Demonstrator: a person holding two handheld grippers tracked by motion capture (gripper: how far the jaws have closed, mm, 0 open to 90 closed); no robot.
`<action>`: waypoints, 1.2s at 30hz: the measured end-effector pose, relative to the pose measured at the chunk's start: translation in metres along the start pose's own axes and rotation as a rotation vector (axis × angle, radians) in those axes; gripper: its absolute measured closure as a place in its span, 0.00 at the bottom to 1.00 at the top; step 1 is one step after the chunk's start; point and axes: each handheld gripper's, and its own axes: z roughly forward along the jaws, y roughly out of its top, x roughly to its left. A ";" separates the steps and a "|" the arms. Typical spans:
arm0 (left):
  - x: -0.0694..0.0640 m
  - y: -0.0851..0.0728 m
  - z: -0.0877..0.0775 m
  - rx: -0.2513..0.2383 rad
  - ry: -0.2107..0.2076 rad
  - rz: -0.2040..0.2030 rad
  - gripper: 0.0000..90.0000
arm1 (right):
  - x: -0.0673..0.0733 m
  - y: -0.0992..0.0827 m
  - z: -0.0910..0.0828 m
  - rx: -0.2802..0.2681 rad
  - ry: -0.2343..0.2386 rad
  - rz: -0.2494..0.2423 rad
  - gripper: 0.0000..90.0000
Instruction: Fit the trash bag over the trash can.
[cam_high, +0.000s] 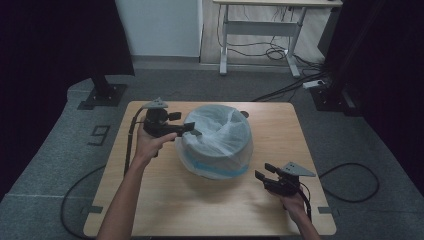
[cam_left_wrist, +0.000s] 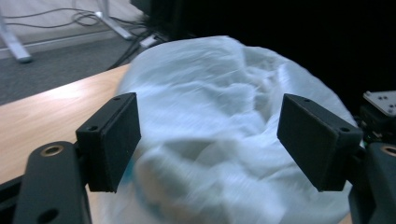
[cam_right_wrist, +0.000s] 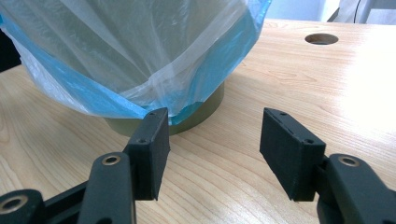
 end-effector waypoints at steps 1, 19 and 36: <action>-0.004 0.008 0.008 0.030 -0.008 0.027 0.24 | 0.000 0.000 0.000 -0.001 0.000 0.002 0.46; -0.014 0.054 0.083 0.219 -0.065 0.079 0.27 | -0.004 -0.001 -0.002 0.004 -0.003 0.015 0.47; -0.022 0.052 0.146 0.501 0.006 0.114 0.30 | -0.007 -0.003 -0.002 0.015 0.003 0.019 0.47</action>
